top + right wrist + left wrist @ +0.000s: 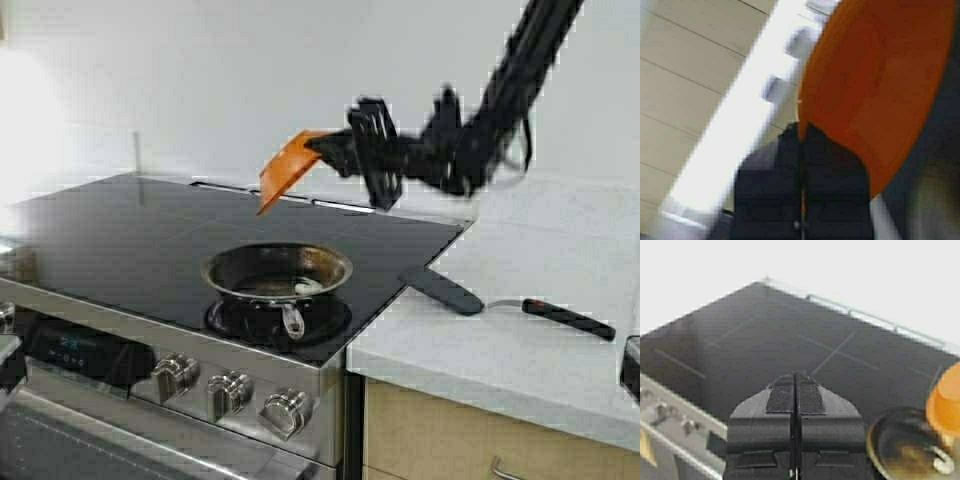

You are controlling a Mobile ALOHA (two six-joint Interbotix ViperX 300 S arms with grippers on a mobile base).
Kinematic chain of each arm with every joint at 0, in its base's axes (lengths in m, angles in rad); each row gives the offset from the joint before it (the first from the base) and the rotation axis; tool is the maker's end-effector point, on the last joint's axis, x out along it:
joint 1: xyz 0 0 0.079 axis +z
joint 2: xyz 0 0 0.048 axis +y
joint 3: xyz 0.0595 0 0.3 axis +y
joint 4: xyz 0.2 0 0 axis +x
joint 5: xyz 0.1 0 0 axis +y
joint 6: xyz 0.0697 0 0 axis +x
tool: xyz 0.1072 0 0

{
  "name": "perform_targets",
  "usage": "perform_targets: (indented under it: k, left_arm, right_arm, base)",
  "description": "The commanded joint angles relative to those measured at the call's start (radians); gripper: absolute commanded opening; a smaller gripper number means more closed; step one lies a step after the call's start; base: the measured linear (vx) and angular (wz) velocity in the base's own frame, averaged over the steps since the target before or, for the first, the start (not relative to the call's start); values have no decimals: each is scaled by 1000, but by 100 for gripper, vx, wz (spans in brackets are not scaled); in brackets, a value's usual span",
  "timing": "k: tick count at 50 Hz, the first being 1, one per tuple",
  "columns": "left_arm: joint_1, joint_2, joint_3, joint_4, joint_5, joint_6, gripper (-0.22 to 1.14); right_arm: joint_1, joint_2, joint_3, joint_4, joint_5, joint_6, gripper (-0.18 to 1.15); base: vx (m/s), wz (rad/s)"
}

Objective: Add oil to the pan and cook the shrimp and serve it

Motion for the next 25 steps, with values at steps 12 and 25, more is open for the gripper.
perform_targets:
  k: [12, 25]
  left_arm:
    - [0, 8, -18, 0, -5, -6, 3]
    - [2, 8, -18, 0, -5, -6, 3]
  right_arm:
    - [28, -482, 100, -540, 963, -49, 7]
    - [18, -683, 238, -606, 1470, -253, 6]
  base:
    - [0, 0]
    - [0, 0]
